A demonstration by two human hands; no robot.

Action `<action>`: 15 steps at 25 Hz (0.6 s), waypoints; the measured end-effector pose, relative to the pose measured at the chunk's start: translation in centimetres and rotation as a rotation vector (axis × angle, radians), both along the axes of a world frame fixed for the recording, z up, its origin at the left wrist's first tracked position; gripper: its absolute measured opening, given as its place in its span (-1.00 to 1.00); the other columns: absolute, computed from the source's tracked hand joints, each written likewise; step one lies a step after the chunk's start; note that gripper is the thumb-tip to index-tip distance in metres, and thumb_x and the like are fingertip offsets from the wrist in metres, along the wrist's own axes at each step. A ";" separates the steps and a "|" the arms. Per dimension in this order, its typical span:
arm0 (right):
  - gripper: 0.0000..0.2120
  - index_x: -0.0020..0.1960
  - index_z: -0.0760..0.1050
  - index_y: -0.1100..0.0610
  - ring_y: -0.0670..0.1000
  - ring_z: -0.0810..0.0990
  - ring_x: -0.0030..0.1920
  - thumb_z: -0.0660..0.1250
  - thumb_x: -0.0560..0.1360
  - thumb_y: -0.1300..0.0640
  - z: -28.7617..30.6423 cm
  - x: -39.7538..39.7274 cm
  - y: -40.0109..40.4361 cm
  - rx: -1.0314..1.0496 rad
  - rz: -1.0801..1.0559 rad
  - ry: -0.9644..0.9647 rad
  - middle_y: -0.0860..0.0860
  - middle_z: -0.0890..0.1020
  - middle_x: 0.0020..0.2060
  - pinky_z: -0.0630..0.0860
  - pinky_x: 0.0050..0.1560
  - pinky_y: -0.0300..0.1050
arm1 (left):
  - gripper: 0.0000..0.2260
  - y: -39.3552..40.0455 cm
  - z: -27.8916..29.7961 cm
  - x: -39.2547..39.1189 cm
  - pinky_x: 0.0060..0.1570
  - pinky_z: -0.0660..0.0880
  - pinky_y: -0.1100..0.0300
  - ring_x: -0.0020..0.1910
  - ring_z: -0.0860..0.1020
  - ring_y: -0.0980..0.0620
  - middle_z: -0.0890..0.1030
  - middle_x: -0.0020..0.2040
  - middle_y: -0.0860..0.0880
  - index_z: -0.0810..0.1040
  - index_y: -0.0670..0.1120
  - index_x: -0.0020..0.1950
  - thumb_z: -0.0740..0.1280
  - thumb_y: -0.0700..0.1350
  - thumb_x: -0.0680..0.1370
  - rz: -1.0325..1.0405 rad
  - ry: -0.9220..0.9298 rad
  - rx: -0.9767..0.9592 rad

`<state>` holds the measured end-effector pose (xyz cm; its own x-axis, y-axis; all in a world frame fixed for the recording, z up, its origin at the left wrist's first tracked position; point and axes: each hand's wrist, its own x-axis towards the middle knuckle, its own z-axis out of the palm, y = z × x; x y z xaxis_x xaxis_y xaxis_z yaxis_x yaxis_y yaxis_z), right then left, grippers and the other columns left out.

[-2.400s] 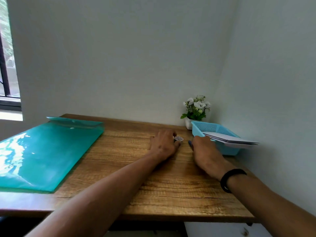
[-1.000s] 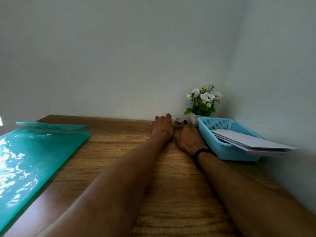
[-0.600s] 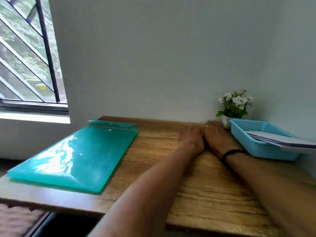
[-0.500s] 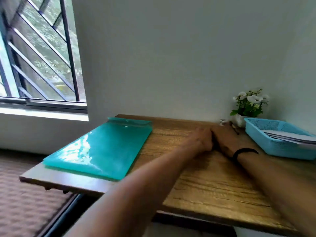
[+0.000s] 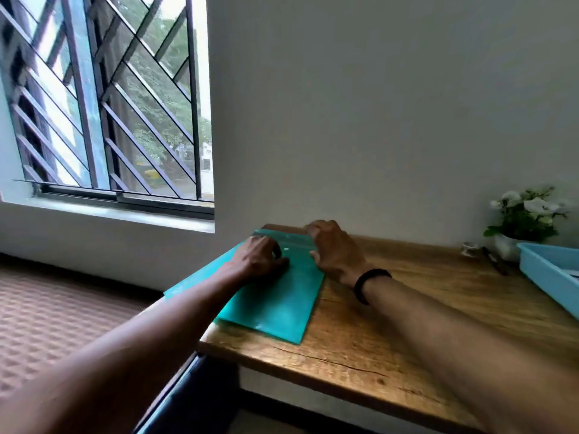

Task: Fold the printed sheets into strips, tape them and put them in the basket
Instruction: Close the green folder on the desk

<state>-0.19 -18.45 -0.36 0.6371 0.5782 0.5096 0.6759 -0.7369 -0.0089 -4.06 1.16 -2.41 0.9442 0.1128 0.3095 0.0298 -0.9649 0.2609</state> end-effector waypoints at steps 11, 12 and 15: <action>-0.76 0.16 0.65 0.03 0.14 0.61 0.05 0.28 0.57 0.13 -2.3 5.1 5.1 -0.114 -0.007 -0.063 0.05 0.67 0.03 0.58 0.00 0.05 | -0.33 2.7 -2.9 3.0 0.28 0.45 -0.03 0.23 0.54 -0.14 0.65 0.16 -0.10 0.54 0.03 0.35 0.41 0.40 0.37 -0.052 -0.128 -0.210; -0.76 0.15 0.67 0.03 0.15 0.63 0.03 0.28 0.57 0.12 -2.3 5.3 5.0 -0.110 0.007 -0.057 0.06 0.67 0.02 0.57 0.00 0.05 | -0.24 2.7 -2.8 3.1 0.30 0.45 -0.05 0.24 0.54 -0.15 0.65 0.18 -0.10 0.52 0.04 0.39 0.37 0.45 0.32 -0.047 -0.119 -0.216; -0.78 0.14 0.68 0.02 0.14 0.65 0.02 0.29 0.60 0.07 -2.4 5.3 4.9 -0.103 0.002 -0.030 0.06 0.67 0.02 0.55 -0.02 0.02 | -0.08 2.6 -2.7 3.4 0.38 0.42 -0.09 0.31 0.51 -0.15 0.63 0.25 -0.09 0.49 0.07 0.47 0.24 0.54 0.22 -0.027 -0.079 -0.197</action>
<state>5.12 -13.52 -2.75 0.6213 0.6297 0.4663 0.6763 -0.7315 0.0866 -0.68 3.77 -5.14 0.9214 0.1536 0.3569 -0.0230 -0.8954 0.4447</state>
